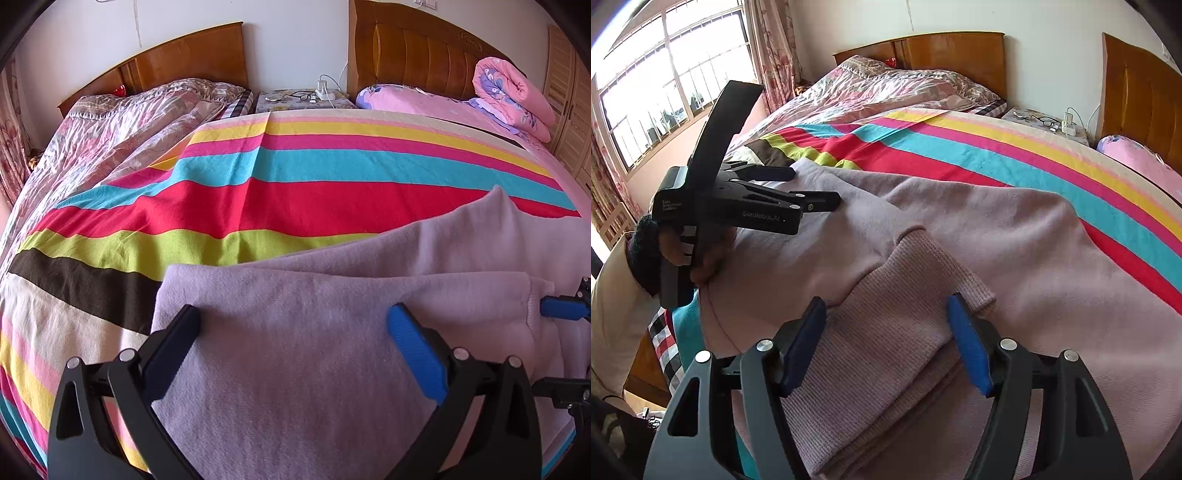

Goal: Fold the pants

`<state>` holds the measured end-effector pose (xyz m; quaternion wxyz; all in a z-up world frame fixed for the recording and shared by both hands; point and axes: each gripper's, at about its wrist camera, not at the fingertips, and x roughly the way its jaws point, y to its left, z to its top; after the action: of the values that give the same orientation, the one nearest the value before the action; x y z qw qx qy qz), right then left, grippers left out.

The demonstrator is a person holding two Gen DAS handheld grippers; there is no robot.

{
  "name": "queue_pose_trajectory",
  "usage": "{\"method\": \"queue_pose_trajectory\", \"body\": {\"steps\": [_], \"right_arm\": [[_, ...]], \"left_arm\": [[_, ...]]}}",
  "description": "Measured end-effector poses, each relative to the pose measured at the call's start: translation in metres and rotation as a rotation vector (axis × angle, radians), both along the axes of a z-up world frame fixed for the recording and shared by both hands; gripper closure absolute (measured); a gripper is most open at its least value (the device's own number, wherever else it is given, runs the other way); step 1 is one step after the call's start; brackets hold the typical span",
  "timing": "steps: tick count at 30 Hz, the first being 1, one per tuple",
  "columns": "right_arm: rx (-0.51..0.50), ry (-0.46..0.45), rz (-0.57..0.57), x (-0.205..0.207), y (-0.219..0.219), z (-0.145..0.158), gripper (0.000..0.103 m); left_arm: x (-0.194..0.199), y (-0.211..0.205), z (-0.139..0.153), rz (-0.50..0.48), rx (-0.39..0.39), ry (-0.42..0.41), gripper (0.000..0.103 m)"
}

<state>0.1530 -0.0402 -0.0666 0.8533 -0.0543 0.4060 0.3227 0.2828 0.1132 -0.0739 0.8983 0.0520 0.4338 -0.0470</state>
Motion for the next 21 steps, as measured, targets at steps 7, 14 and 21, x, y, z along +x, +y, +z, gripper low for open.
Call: {"method": "queue_pose_trajectory", "body": {"steps": [7,14,21], "right_arm": [[0.020,-0.014,-0.032,-0.005,-0.007,0.010,0.036],[-0.113,-0.051,-0.287,-0.005,-0.072,0.024,0.015],[-0.100,0.033,-0.459,0.006,-0.129,0.006,0.015]], "left_arm": [[-0.003,-0.003,0.002,0.003,0.011,-0.006,0.001],[-0.004,-0.004,0.002,0.007,0.016,-0.012,0.001],[-0.006,-0.008,0.003,0.009,0.031,-0.020,0.001]]}}
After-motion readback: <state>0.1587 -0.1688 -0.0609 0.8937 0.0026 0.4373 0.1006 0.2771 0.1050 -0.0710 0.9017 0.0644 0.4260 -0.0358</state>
